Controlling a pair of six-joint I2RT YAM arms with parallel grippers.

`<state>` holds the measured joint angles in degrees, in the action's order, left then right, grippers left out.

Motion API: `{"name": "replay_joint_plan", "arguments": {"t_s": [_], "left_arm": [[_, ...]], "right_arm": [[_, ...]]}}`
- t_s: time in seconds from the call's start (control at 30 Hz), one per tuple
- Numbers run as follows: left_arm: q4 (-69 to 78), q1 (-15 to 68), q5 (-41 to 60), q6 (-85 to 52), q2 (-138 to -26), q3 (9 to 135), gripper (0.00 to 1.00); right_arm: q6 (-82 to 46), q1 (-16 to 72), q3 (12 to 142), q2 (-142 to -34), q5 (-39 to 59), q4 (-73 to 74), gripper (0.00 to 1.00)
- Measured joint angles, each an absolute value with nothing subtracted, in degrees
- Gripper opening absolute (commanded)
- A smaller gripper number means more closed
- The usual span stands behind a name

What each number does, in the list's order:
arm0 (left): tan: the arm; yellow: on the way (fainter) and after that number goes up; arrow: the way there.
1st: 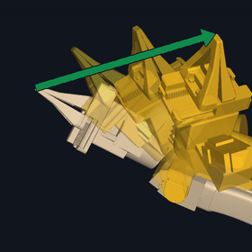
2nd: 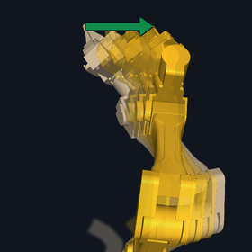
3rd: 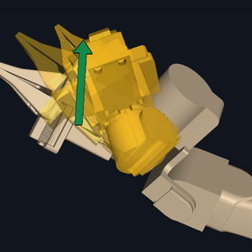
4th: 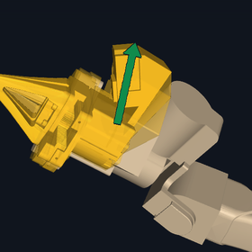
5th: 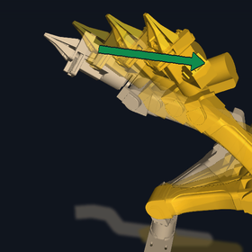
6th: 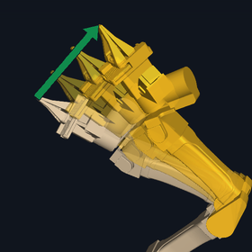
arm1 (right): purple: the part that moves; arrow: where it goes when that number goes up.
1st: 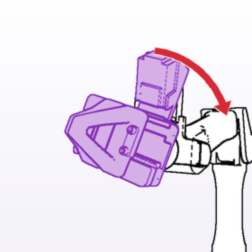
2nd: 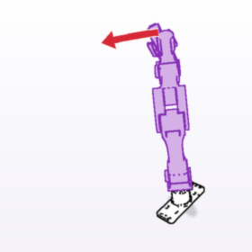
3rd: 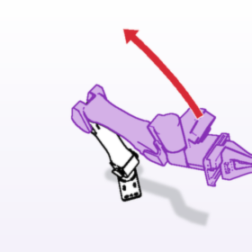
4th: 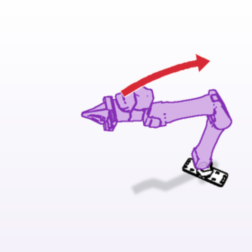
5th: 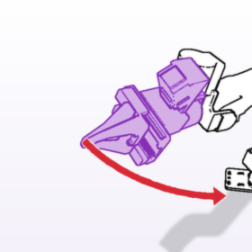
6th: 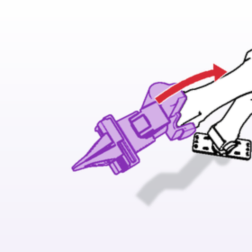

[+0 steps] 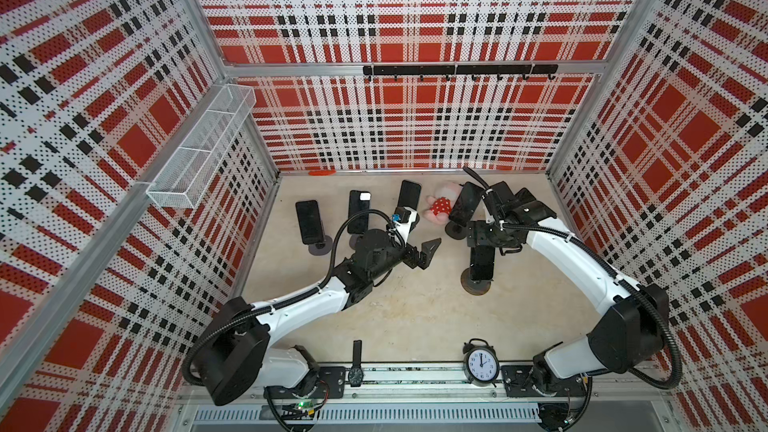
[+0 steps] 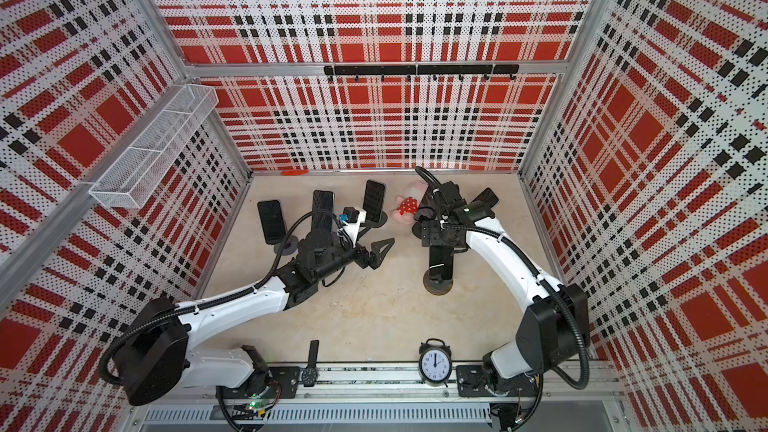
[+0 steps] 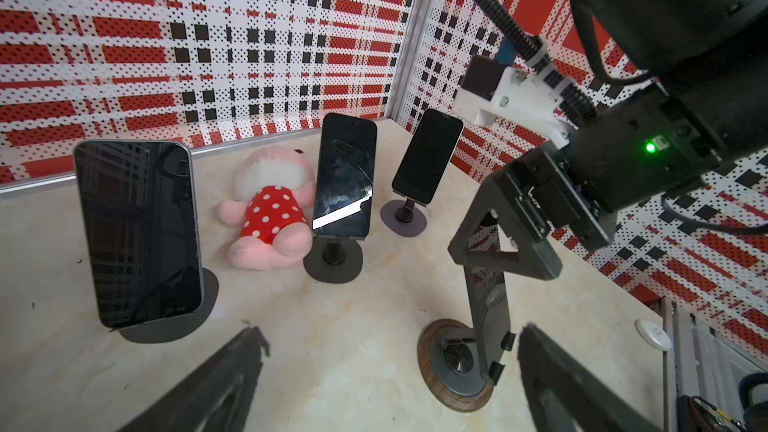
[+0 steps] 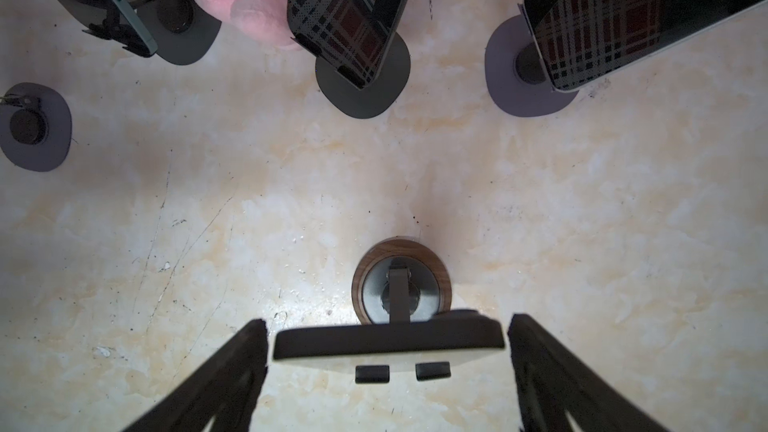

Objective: Remove the phone from the phone stand

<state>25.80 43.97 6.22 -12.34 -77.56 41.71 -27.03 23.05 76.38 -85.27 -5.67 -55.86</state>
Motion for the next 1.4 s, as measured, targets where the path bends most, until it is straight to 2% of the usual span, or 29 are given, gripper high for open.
{"name": "replay_joint_plan", "arguments": {"t_s": [0.4, 0.93, 1.4], "left_arm": [[31.2, 47.0, 8.4, -15.1, -85.7, 41.7, 0.98], [38.2, 48.8, 14.1, -20.2, -96.1, 45.7, 0.98], [40.7, 49.2, 16.7, -20.9, -97.6, 49.2, 1.0]], "right_arm": [[-26.7, 22.3, 76.4, -88.0, -3.4, -55.8, 0.76], [-26.2, 22.3, 76.4, -87.5, -4.2, -55.9, 0.71], [-25.5, 22.3, 76.5, -84.4, -3.6, -55.8, 0.71]]}}
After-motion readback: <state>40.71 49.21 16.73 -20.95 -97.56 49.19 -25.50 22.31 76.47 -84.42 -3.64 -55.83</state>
